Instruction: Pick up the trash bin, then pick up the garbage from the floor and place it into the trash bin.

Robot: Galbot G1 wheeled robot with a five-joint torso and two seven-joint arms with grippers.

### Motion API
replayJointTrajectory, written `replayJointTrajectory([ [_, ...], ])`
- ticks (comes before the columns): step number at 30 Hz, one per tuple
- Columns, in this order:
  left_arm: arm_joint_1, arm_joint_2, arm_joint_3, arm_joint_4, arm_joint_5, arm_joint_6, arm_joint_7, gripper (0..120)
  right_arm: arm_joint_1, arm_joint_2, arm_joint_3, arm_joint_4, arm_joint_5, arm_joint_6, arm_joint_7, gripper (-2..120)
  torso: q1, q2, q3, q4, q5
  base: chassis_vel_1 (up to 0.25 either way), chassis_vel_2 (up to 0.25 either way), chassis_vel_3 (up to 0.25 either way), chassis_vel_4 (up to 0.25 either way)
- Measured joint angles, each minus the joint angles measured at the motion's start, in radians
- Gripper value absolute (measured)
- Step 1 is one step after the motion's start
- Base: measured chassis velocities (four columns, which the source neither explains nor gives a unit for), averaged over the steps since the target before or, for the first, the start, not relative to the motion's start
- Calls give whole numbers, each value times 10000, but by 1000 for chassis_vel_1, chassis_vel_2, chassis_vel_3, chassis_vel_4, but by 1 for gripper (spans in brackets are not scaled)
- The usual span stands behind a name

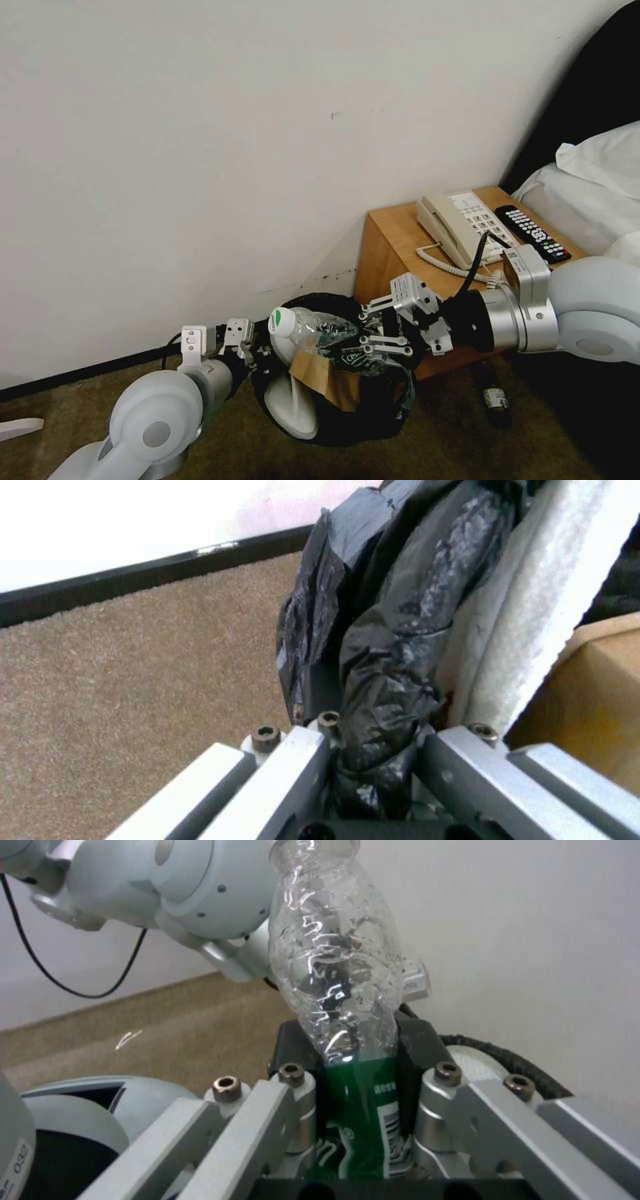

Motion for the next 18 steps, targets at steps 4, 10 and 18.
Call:
replayJointTrajectory([
  [4, 30, -46, -13, -46, -73, 0, -65, 0, 0, 16, -17, -5, -56, -15, -7, 16, 0, 1, 0, 0, 0, 0, 0, 0, 0],
  [10, 37, -62, -37, -80, -188, 0, -125, 0, 4, 56, -36, 11, -96, -35, -4, 25, 0, 0, 0, -1, 0, 0, 0, 0, 0],
  [18, 68, -107, -54, -107, -314, 0, -177, 0, -37, 76, -49, 0, -131, -43, -1, 44, 0, 1, 0, 0, 0, 0, 0, 0, 0],
])
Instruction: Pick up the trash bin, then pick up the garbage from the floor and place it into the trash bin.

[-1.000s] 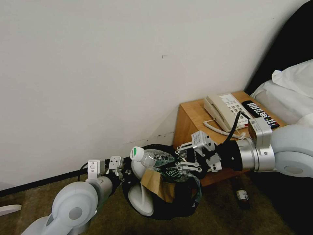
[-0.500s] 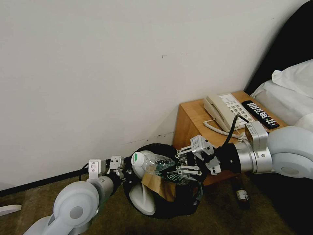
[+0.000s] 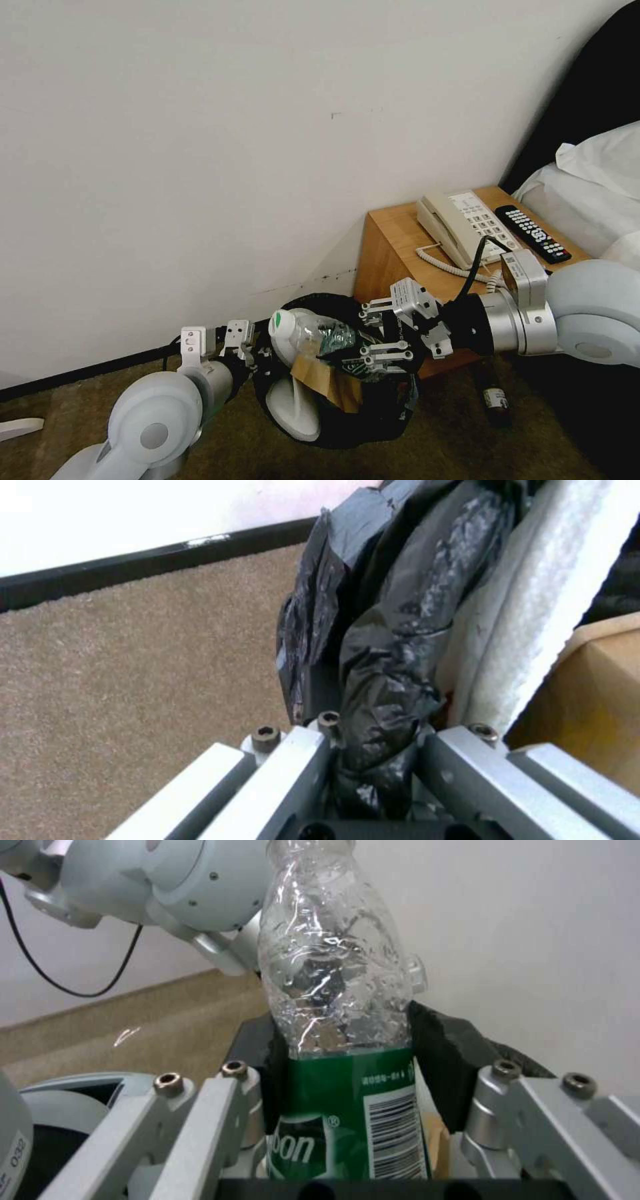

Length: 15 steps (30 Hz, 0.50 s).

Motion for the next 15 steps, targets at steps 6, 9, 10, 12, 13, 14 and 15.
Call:
replayJointTrajectory([
  [6, -17, -81, 3, -1, -75, 0, -44, 0, -56, -32, 0, -43, -29, 1, -27, 54, 0, 0, 0, 0, 0, 0, 0, 0, 0],
  [9, -14, -71, 4, -1, -81, 0, -48, 0, -65, -54, 7, -63, -32, 8, -40, 61, 0, 0, 0, 0, 0, 0, 0, 0, 0],
  [10, -14, -64, 4, 2, -82, 0, -49, 0, -68, -61, 13, -72, -33, 19, -56, 62, 0, 0, 0, 0, 0, 0, 0, 0, 0],
  [12, -14, -64, 4, 5, -85, 0, -48, 0, -70, -61, 14, -76, -33, 23, -61, 62, 0, 0, 0, 0, 0, 0, 0, 0, 0],
  [13, -23, -72, 13, 18, -92, 0, -49, 0, -78, -61, 18, -85, -39, 32, -81, 63, 0, 0, 0, 0, 0, 0, 0, 0, 0],
  [14, -23, -72, 13, 18, -92, 0, -49, 0, -78, -61, 18, -85, -39, 32, -81, 63, 0, 0, 0, 0, 0, 0, 0, 0, 0],
  [15, -29, -78, 18, 24, -95, 0, -50, 0, -81, -60, 18, -90, -42, 36, -96, 63, 0, 0, 0, 0, 0, 0, 0, 0, 0],
])
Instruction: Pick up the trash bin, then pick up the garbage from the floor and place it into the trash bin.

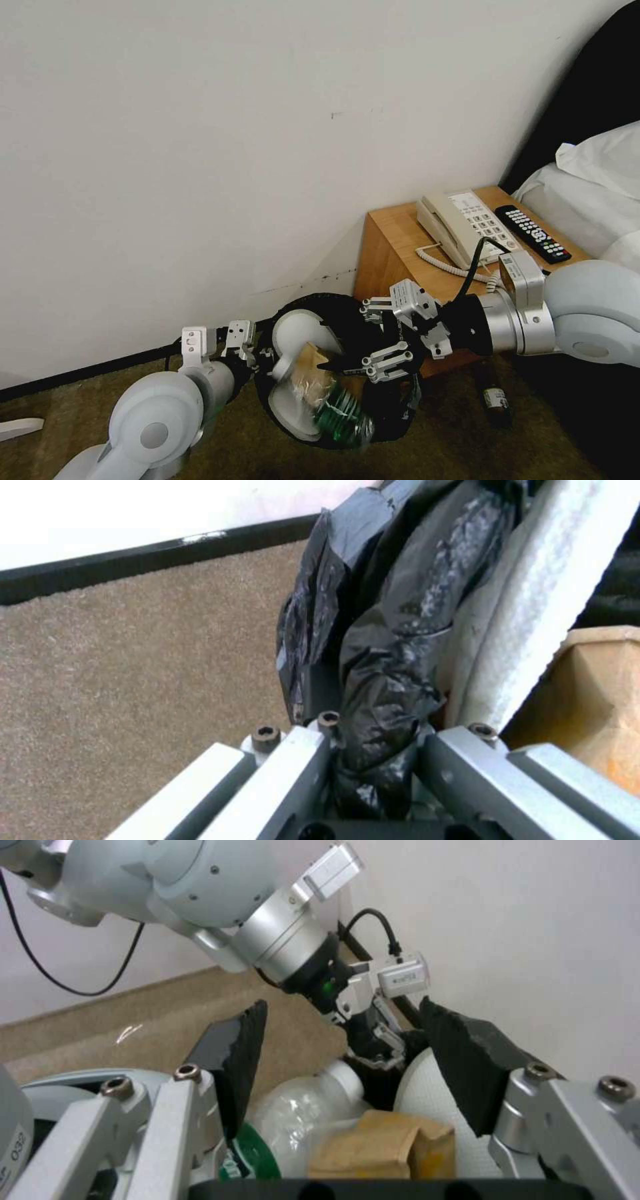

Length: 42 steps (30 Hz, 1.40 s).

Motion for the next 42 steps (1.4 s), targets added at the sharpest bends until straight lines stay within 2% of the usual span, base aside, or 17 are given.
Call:
replayJointTrajectory([
  [25, 30, -97, 75, 154, -111, 0, -154, 0, -181, 169, 94, -107, -144, 133, -292, 64, 0, 0, 0, 0, -1, 0, 0, 0, 0],
  [33, 39, -76, 102, 254, -97, 0, -161, 0, 12, 413, 66, -120, -150, 141, -367, 64, -1, 0, 0, 0, 0, 0, 0, 0, 0],
  [42, 114, -153, 121, 337, 35, 0, -154, 0, 459, 1093, -34, -11, -135, 111, -395, 64, -1, 0, 0, 0, 0, 0, 0, 0, 0],
])
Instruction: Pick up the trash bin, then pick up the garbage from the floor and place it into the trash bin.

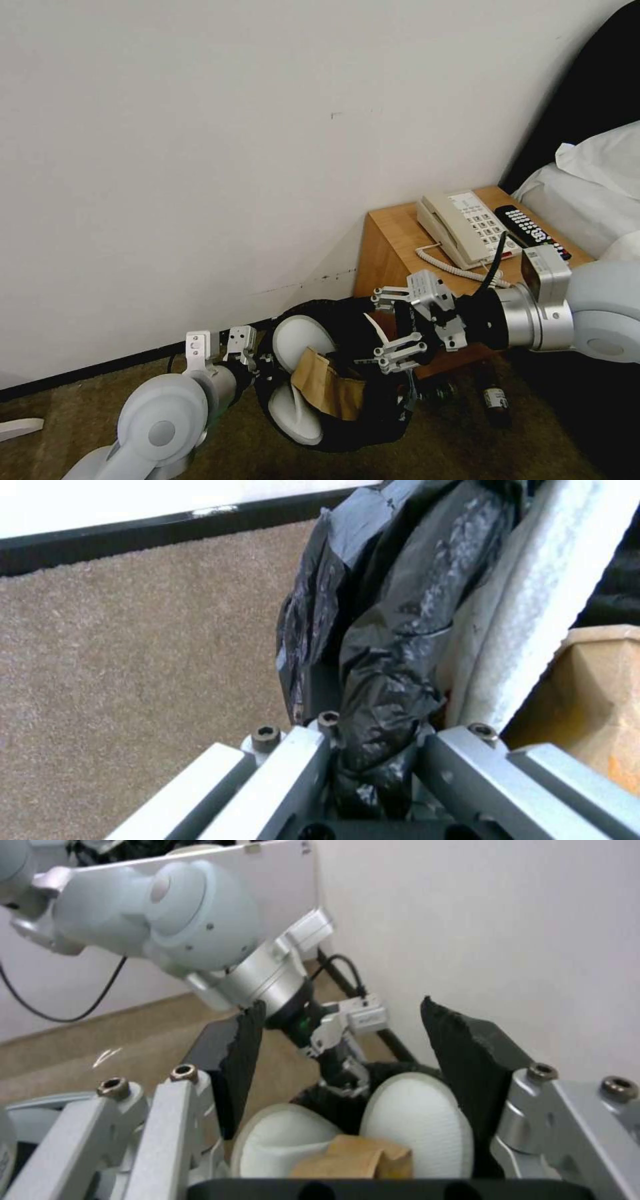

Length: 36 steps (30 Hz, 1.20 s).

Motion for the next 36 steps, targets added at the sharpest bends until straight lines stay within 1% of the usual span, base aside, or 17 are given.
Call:
replayJointTrajectory([
  [7, 32, -52, -111, 79, 140, 0, 6, 0, 510, 466, -60, 178, 136, -81, 11, 64, 0, 0, 0, -1, 0, 0, 0, 0, 0],
  [9, 77, -84, -189, 108, 282, 0, 18, 0, 754, 758, -102, 292, 208, -156, 36, 64, 0, 0, 0, 0, -1, 0, 0, 0, 0],
  [18, 180, -153, -425, 175, 545, 0, 29, 0, 1051, 1373, -124, 466, 245, -354, 145, 64, 0, 0, 0, 1, -1, 0, 0, 0, 0],
  [19, 187, -156, -451, 181, 569, 0, 29, 0, 1081, 1457, -125, 487, 249, -390, 170, 65, 0, 0, 0, 0, 0, 0, 0, 0, 0],
  [20, 197, -179, -527, 201, 616, 0, 29, 0, 1176, 1717, -127, 558, 256, -485, 220, 72, 0, 0, 0, 0, 0, 0, 0, 0, 0],
  [21, 197, -179, -527, 201, 616, 0, 29, 0, 1176, 1717, -127, 558, 256, -485, 220, 72, 0, 0, 0, 0, 0, 0, 0, 0, 0],
  [22, 208, -199, -570, 209, 656, 0, 30, 0, 1225, 1876, -125, 599, 256, -571, 231, 76, 0, 1, 0, -1, 0, 0, 0, 0, 0],
  [23, 224, -250, -648, 230, 725, 0, 14, 0, 1248, 2082, -102, 652, 251, -665, 247, 82, 0, 0, 0, -1, 1, 0, 0, 0, 0],
  [25, 226, -257, -659, 232, 730, 0, 10, 0, 1248, 2110, -97, 660, 250, -677, 251, 85, 0, 0, 0, -1, 1, 0, 0, 0, 0],
  [26, 277, -301, -780, 239, 769, 0, -38, 0, 1239, 2287, -64, 681, 195, -745, 314, 89, 0, 0, -1, -1, 0, 0, 0, 0, 0],
  [30, 349, -308, -895, 240, 791, 0, -58, 0, 1220, 2428, -29, 715, 148, -846, 435, 93, 0, 0, 0, 0, 0, 0, 0, 0, 0],
  [31, 448, -306, -1033, 240, 836, 1, -65, 0, 1171, 2637, 14, 775, 108, -952, 593, 95, 0, 0, 0, 0, 0, 0, 0, 0, 0],
  [32, 481, -301, -1072, 239, 853, 0, -66, 0, 1151, 2684, 29, 791, 94, -986, 651, 96, 0, 0, 0, -1, 0, 0, 0, 0, 0],
  [34, 493, -299, -1086, 239, 857, 0, -66, 0, 1140, 2702, 35, 798, 88, -1000, 675, 96, 0, 1, 0, -1, 0, 0, 0, 0, 0],
  [36, 756, -308, -1300, 201, 937, 0, -68, 0, 933, 2930, 116, 859, -96, -1194, 1061, 99, 0, 0, 0, -1, 0, 0, 0, 0, 0],
])
